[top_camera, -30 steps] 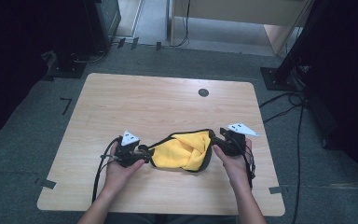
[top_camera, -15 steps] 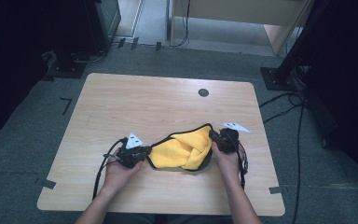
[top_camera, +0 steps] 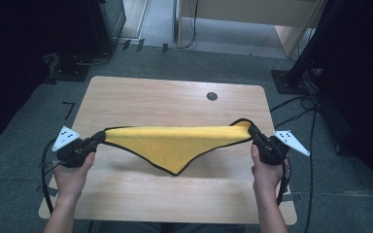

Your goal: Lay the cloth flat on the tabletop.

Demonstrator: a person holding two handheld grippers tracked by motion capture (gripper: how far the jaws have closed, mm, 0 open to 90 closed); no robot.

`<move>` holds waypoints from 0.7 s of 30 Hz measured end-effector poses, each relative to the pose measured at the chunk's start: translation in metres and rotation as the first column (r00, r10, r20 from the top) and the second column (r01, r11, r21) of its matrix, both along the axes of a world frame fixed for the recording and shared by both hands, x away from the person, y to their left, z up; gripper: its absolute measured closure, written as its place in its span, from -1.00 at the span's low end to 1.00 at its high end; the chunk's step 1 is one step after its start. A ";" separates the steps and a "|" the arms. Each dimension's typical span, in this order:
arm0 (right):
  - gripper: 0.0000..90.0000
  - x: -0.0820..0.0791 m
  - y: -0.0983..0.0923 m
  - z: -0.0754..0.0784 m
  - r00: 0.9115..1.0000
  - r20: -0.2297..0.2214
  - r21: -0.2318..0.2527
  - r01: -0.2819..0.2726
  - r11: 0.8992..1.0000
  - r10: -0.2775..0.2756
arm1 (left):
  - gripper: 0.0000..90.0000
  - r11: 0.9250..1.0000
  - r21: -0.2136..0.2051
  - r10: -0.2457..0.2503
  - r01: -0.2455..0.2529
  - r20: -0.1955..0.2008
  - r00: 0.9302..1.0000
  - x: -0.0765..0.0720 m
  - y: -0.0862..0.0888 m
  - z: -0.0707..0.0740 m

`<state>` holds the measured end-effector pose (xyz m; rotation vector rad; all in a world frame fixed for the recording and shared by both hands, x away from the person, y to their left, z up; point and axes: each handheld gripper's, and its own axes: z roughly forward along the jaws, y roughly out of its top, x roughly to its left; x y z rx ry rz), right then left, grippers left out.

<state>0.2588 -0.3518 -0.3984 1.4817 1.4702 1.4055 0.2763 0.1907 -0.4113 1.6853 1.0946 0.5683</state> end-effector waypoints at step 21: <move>0.49 0.042 0.015 0.017 0.997 -0.068 -0.055 -0.037 0.998 0.033 | 0.25 0.977 0.059 0.211 -0.207 -0.070 0.975 0.067 -0.016 0.016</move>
